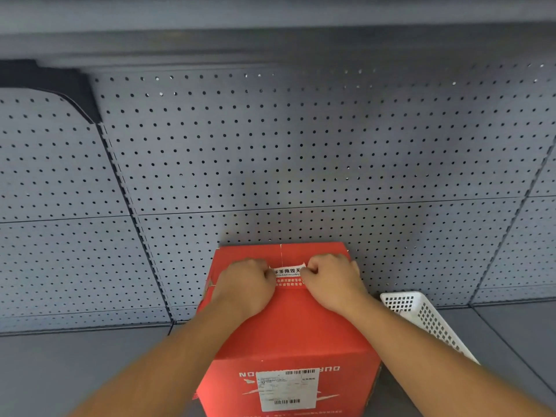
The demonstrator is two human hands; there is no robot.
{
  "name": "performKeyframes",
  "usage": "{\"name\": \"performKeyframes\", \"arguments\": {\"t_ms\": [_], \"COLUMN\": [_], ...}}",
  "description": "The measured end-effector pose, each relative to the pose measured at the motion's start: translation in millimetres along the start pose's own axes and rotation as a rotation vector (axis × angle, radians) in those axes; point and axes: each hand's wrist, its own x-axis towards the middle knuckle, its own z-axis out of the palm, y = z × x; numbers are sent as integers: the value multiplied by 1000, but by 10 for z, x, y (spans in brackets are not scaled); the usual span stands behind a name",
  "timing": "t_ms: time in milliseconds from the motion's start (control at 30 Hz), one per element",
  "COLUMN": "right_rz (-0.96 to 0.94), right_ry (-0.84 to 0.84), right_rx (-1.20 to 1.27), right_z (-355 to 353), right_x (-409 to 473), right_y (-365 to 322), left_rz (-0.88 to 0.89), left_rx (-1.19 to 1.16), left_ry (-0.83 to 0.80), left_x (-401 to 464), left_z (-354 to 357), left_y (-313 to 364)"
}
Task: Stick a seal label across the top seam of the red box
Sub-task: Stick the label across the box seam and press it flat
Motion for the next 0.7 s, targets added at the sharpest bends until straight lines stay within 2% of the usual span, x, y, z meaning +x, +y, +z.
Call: {"name": "performKeyframes", "arguments": {"t_ms": [700], "right_rz": [-47], "right_ry": [-53], "right_rx": [-71], "right_z": [80], "right_x": [-4], "right_y": [4], "left_rz": [98], "left_rx": [-31], "left_ry": [107], "left_x": [29], "left_z": [208], "left_y": [-181]}}
